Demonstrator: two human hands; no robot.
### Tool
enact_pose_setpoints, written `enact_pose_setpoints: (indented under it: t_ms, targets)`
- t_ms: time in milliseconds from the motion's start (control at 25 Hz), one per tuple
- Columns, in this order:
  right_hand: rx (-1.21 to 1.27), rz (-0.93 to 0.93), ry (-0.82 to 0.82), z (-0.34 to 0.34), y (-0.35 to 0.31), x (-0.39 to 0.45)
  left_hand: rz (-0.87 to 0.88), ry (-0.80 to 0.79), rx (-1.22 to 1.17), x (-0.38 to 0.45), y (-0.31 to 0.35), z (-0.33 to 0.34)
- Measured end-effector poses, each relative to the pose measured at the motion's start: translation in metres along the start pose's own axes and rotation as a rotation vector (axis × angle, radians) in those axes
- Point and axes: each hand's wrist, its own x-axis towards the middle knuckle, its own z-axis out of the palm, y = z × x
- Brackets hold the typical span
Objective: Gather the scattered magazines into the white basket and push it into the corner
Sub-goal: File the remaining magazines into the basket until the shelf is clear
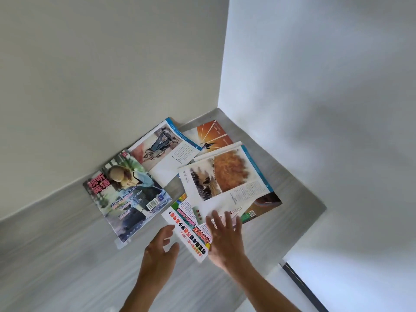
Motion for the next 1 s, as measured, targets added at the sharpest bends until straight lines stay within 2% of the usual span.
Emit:
enact_pose_setpoints:
  t_ms: [120,200,240,280,320,400,480,600,720,800,840,920,960,1000]
  targets:
    - [0.025,-0.251,-0.022,0.024,-0.027,-0.05,0.033,-0.036,0.116,0.005,-0.004,0.004]
    - [0.067,-0.413,-0.056,0.024,-0.022,-0.052,0.024,-0.08,0.236,0.006,-0.015,0.007]
    - [0.064,-0.434,-0.052,0.017,-0.015,-0.045,0.013,-0.1,0.307,0.004,-0.025,0.008]
    - [0.096,-0.382,-0.019,0.009,-0.007,-0.033,0.007,-0.116,0.381,0.003,-0.035,0.008]
    - [0.164,-0.255,0.031,-0.001,0.004,-0.018,0.012,-0.138,0.454,0.001,-0.046,0.008]
    - [0.265,0.135,0.125,-0.019,0.028,0.012,0.049,-0.184,0.548,-0.004,-0.064,0.009]
    - [0.286,0.44,0.113,-0.031,0.048,0.028,0.084,-0.206,0.565,-0.006,-0.075,0.012]
    - [0.413,0.578,0.091,-0.034,0.062,0.034,0.081,-0.218,0.603,-0.003,-0.078,0.012]
    - [0.741,0.54,0.193,-0.062,0.055,0.027,0.05,-0.31,0.628,0.002,-0.077,0.004]
    - [0.893,0.395,0.374,-0.089,0.038,0.014,0.005,-0.32,0.495,0.003,-0.059,-0.004]
    - [0.9,0.269,0.505,-0.104,0.025,0.003,-0.014,-0.27,0.37,0.001,-0.044,-0.009]
    - [0.772,-0.078,0.759,-0.132,-0.008,-0.021,-0.066,-0.101,-0.107,-0.004,-0.009,-0.032]
    - [0.648,-0.253,0.823,-0.141,-0.025,-0.034,-0.086,-0.065,-0.433,-0.006,0.008,-0.049]
    - [0.51,-0.406,0.84,-0.142,-0.042,-0.045,-0.063,-0.107,-0.715,-0.009,0.02,-0.07]
